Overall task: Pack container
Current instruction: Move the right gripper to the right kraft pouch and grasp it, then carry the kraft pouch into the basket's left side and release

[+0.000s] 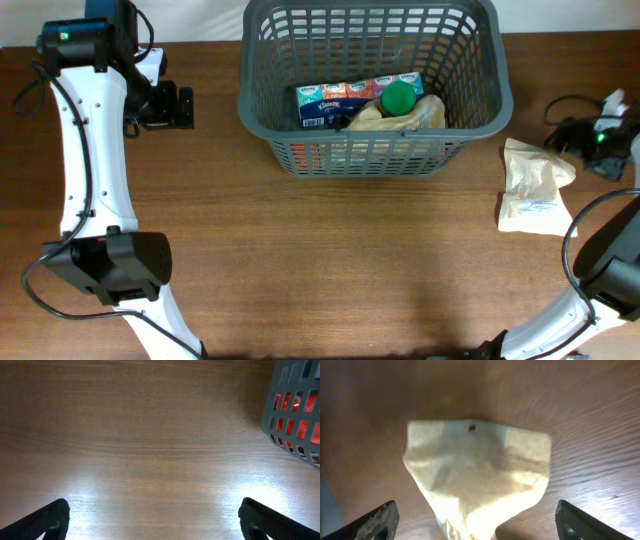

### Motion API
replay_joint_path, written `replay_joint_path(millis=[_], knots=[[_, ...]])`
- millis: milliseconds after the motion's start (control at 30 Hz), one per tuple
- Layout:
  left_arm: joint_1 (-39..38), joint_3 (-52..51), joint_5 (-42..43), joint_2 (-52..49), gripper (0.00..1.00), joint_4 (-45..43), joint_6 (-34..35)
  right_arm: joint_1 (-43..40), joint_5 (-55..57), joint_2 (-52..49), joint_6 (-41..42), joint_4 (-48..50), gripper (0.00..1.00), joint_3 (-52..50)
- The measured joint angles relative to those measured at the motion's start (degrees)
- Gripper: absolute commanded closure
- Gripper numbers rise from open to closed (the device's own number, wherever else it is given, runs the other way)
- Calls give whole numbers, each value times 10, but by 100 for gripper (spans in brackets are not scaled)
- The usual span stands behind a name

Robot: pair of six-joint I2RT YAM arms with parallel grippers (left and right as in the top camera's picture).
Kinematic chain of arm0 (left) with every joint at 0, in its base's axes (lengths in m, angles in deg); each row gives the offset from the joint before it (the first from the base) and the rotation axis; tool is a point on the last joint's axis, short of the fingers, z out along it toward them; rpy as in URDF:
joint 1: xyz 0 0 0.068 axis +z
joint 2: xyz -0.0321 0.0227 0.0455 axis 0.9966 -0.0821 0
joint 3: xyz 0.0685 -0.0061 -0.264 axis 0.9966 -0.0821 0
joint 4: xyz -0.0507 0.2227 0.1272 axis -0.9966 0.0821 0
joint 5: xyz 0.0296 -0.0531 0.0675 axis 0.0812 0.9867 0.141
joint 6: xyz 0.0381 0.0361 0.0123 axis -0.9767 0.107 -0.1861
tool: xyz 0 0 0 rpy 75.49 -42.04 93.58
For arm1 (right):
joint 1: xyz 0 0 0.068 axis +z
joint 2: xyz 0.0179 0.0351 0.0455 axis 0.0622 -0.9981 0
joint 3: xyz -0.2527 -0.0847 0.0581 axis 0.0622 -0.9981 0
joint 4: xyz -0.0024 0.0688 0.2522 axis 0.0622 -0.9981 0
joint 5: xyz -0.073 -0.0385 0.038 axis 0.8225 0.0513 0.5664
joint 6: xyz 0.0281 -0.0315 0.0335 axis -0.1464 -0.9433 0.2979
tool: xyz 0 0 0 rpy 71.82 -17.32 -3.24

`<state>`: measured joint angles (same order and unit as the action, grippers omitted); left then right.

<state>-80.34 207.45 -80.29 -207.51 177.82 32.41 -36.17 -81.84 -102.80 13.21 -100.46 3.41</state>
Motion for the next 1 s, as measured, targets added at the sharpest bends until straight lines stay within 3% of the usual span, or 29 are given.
replay_joint_path(millis=[200,300,433,467,500,567,833,1000], knots=[[0,0,0,0,1,0,0,0,-4,1,-17,51,18,-77],[0,0,0,0,1,0,0,0,-5,1,-14,76,34,-105],[0,0,0,0,1,0,0,0,-6,1,5,97,46,-127],[0,0,0,0,1,0,0,0,-6,1,10,100,53,-127],[0,0,0,0,1,0,0,0,-7,1,13,100,73,-127],[0,0,0,0,1,0,0,0,-8,1,17,100,96,-127],[0,0,0,0,1,0,0,-7,-17,9,76,57,96,-106],[0,0,0,0,1,0,0,-18,-23,27,106,-42,96,65]])
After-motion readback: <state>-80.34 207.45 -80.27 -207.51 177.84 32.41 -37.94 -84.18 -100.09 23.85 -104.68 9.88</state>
